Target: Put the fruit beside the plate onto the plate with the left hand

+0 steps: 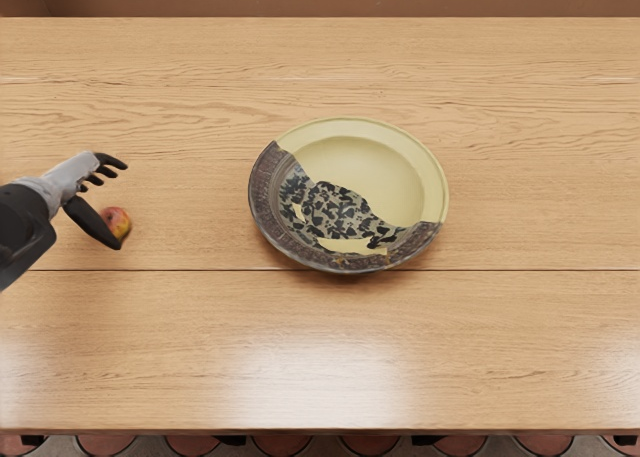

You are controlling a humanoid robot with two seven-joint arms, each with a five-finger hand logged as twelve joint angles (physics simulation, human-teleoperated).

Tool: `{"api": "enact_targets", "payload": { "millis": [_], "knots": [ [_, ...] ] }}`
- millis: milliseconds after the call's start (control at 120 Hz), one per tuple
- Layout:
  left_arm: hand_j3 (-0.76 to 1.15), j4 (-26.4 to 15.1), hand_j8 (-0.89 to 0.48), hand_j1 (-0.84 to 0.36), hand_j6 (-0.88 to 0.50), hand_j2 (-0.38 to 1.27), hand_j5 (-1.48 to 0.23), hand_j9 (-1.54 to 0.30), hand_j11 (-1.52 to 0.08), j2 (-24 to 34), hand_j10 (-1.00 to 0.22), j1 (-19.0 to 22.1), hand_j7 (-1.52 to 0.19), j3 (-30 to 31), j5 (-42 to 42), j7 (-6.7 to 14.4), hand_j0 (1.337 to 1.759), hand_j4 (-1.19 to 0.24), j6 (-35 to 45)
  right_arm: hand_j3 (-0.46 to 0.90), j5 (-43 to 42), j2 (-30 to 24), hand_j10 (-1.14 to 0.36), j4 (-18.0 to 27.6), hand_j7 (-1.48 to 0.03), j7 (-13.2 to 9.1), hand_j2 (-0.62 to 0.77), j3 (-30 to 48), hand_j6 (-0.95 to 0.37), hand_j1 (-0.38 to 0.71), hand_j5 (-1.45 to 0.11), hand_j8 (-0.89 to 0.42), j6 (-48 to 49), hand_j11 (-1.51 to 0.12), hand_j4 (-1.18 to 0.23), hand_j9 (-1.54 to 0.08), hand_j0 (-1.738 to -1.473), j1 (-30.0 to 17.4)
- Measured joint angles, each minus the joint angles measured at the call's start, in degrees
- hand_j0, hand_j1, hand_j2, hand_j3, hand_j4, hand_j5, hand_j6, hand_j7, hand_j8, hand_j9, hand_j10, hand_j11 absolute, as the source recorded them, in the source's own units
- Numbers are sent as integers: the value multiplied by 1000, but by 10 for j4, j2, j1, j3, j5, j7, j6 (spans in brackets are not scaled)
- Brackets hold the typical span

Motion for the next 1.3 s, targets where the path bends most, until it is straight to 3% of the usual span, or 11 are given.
{"api": "enact_targets", "payload": {
  "millis": [233,383,467,533,725,925,1300],
  "knots": [
    [0,6,-249,61,-249,53,-317,-316,-316,-3,-247,-1,-316,22,-2,0,1658,-247,8,0,0,0,-23,0,-29,0,-4,0,-23,-323,-29,-23,0,-29,-23,-29,-1658,0],
    [0,40,-249,60,-249,53,-318,-317,-317,-43,-248,-8,-317,37,-8,0,1658,-248,9,0,0,0,-22,0,-29,0,-4,0,-23,-323,-29,-23,0,-29,-23,-29,-1658,0],
    [0,57,-248,59,-248,52,-318,-317,-317,-53,-247,-72,-318,79,-26,0,1658,-247,9,0,0,0,-23,-1,-29,0,-4,0,-23,-323,-29,-23,0,-29,-23,-29,-1658,0],
    [0,65,-248,58,-248,52,-318,-318,-317,-69,-247,-79,-318,117,-44,0,1658,-247,10,0,0,0,-23,-1,-29,0,-4,0,-23,-323,-29,-23,0,-29,-23,-29,-1658,0],
    [0,80,-248,57,-248,51,-318,-318,-318,-147,-247,-154,-318,235,-107,0,1658,-247,41,0,0,0,-23,-1,-29,0,-4,0,-23,-323,-29,-23,0,-29,-23,-29,-1658,1],
    [0,98,-247,57,-247,51,-318,-318,-318,-156,-247,-155,-318,287,-146,0,1658,-247,70,0,0,0,-23,-1,-29,0,-4,0,-23,-323,-29,-23,0,-29,-23,-29,-1658,1],
    [0,112,-247,57,-247,51,-318,-318,-318,-183,-246,-167,-318,295,-163,0,1658,-246,77,0,0,0,-23,-1,-29,0,-4,0,-23,-323,-29,-23,0,-29,-23,-29,-1658,1]
  ]
}}
